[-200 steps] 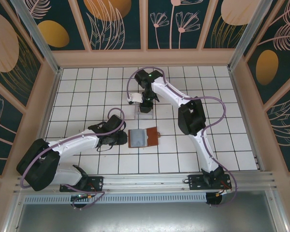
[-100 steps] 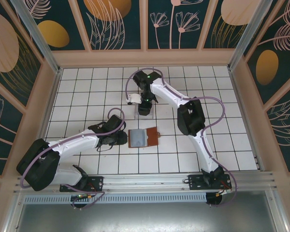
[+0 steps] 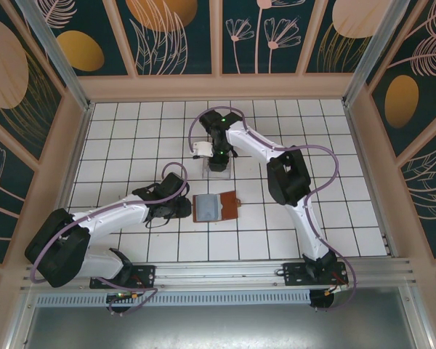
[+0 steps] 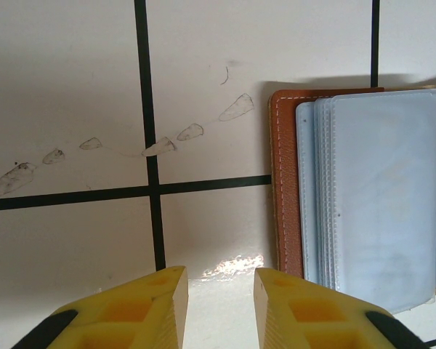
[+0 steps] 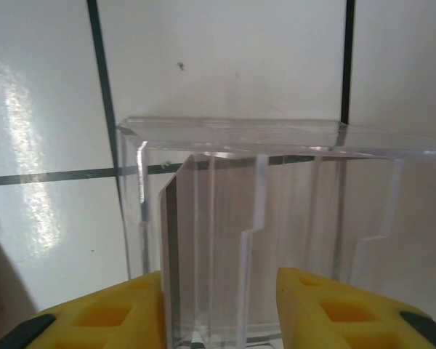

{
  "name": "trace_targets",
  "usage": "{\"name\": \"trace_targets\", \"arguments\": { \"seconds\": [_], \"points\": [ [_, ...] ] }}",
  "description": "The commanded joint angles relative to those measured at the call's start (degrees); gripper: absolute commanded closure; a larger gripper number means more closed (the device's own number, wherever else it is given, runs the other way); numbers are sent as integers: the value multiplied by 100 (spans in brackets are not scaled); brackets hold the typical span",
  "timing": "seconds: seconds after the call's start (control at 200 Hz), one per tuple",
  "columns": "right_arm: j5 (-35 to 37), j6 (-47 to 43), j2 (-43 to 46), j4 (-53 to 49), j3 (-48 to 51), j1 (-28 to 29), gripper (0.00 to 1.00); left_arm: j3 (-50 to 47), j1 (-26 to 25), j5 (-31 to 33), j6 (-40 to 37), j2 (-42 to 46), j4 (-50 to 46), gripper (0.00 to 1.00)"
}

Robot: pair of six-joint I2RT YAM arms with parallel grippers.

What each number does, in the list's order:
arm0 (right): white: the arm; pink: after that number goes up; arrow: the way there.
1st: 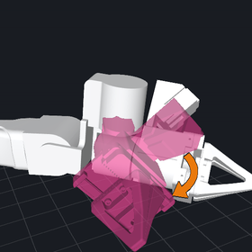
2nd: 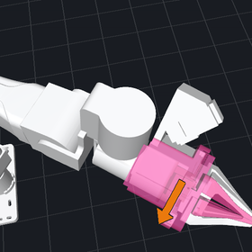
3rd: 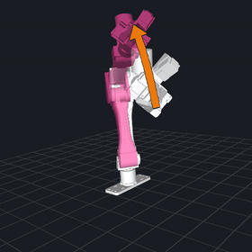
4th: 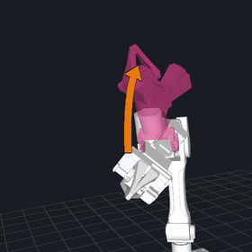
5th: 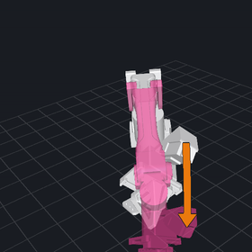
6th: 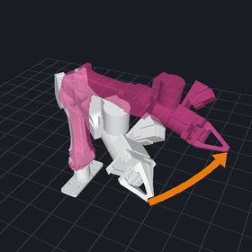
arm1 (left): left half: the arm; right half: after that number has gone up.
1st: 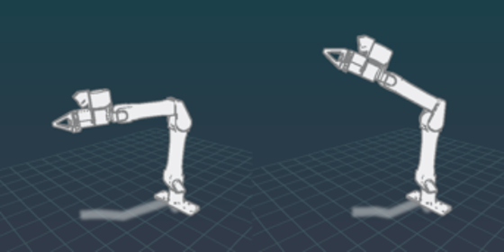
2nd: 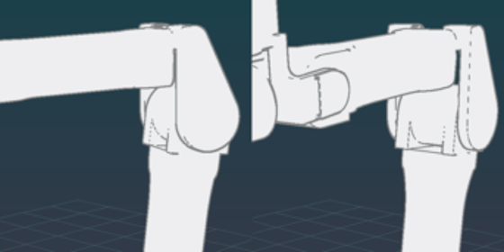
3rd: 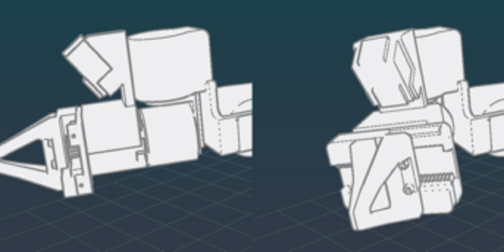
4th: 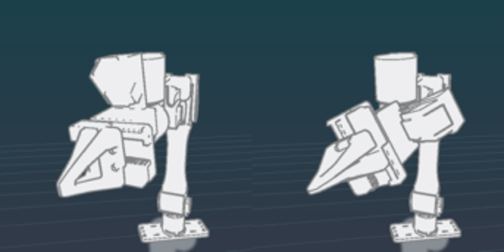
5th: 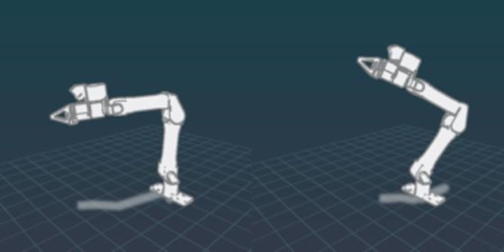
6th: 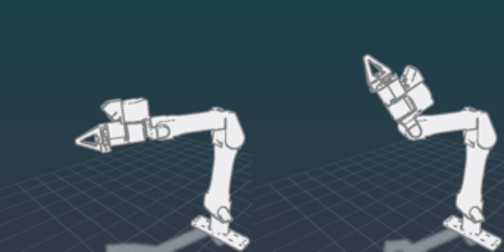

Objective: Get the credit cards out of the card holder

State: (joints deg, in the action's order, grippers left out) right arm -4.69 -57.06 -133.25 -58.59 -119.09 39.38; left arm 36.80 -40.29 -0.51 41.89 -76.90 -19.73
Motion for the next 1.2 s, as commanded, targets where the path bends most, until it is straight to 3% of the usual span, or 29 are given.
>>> {"name": "trace_targets", "arguments": {
  "seconds": [0.0,0.22,1.196],
  "points": [
    [265,-140,333,196,61,35,59,11,-11,69,43,57,-23,68],
    [317,-179,465,380,73,40,64,33,-7,69,30,33,-31,68],
    [583,-219,668,1093,896,0,63,121,-13,60,7,-11,-65,68]
  ]
}}
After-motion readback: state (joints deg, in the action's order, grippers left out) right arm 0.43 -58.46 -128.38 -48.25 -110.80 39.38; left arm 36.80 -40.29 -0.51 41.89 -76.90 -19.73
